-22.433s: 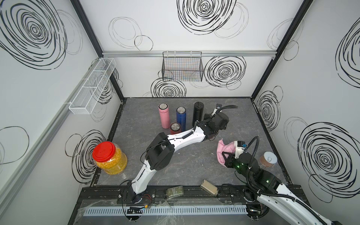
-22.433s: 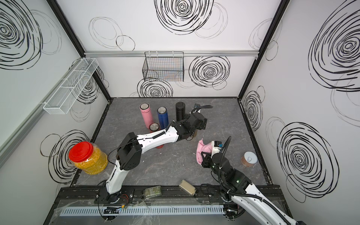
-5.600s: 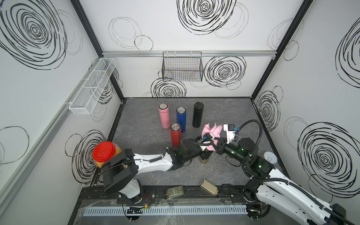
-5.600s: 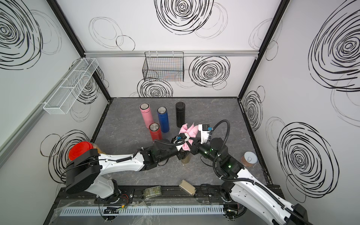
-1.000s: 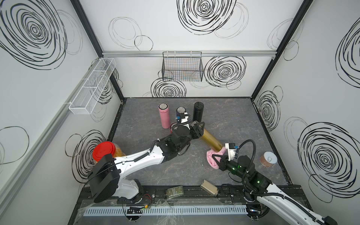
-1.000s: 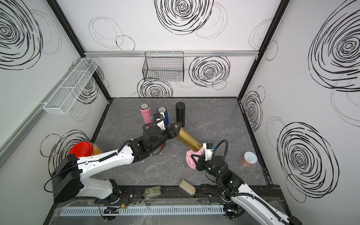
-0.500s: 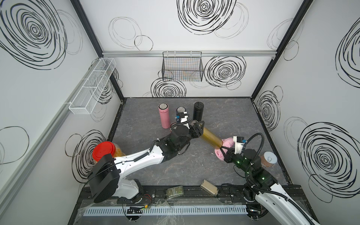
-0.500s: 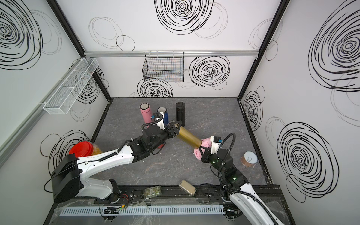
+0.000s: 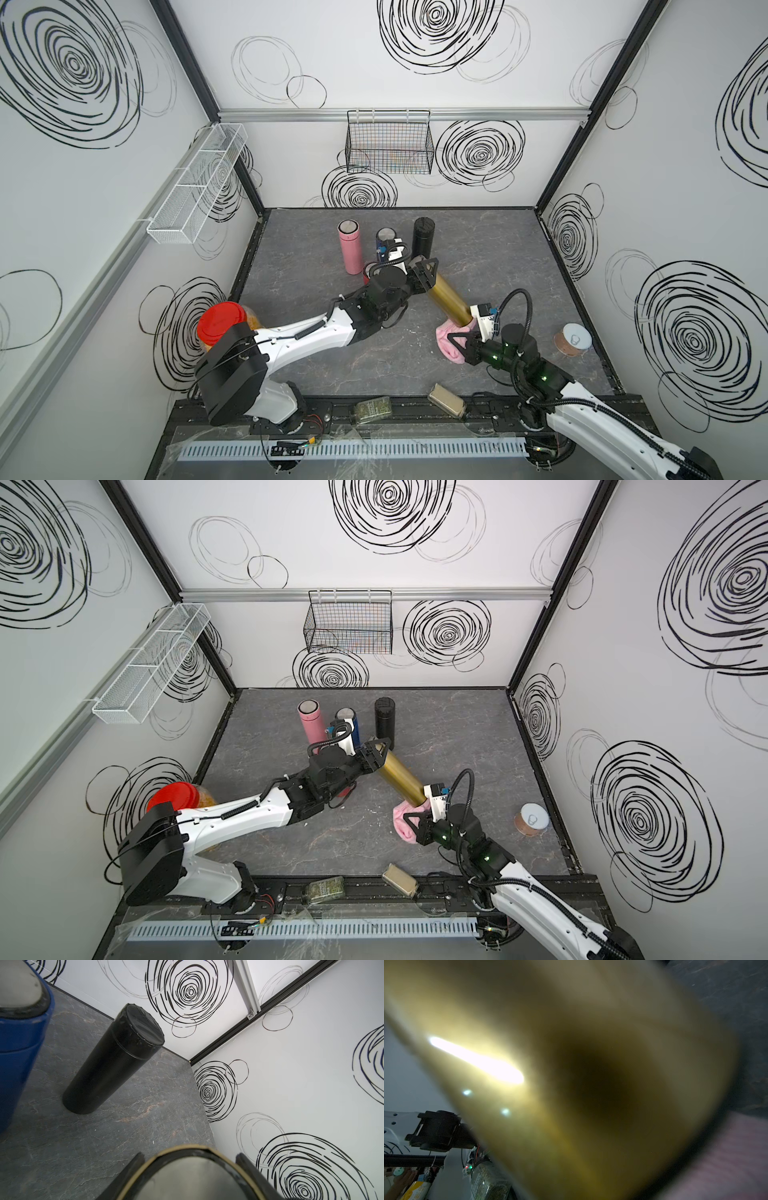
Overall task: Wipe the surface of the thermos
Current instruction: Wipe the dirt from the surface of the thermos, then place the thermos at the center of the board.
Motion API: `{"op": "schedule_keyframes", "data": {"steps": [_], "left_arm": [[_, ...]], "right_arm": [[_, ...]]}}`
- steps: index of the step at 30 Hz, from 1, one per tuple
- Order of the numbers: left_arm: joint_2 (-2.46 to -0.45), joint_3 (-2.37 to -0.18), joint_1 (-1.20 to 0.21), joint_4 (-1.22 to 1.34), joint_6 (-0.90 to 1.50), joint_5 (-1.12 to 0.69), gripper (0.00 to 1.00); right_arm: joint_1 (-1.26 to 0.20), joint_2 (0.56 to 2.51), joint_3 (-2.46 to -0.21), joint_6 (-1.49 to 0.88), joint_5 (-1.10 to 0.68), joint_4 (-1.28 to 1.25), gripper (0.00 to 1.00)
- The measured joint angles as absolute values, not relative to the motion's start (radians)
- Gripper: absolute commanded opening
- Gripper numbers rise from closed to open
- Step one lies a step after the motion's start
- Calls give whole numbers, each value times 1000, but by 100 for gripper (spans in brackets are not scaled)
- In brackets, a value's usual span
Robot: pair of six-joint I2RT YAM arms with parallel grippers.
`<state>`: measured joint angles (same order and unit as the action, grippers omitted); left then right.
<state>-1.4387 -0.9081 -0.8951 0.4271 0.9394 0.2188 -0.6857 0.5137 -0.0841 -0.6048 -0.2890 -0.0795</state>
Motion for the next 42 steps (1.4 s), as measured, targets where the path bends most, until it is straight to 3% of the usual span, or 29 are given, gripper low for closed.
{"op": "schedule_keyframes", "data": {"steps": [5, 11, 23, 35, 42], "left_arm": [[-1465, -1026, -912, 309, 862, 275, 0], [-1525, -1225, -988, 163, 684, 475, 0], [-1821, -1508, -1028, 64, 429, 690, 0], [-2146, -1863, -1006, 20, 328, 705, 0], [-2239, -1937, -990, -32, 322, 706, 0]], "right_arm": [[-685, 350, -86, -612, -220, 43, 0], [-637, 160, -97, -675, -101, 203, 0], [-598, 290, -181, -723, 100, 332, 0], [-593, 323, -181, -713, 123, 288, 0], [-592, 314, -181, -710, 130, 286, 0]]}}
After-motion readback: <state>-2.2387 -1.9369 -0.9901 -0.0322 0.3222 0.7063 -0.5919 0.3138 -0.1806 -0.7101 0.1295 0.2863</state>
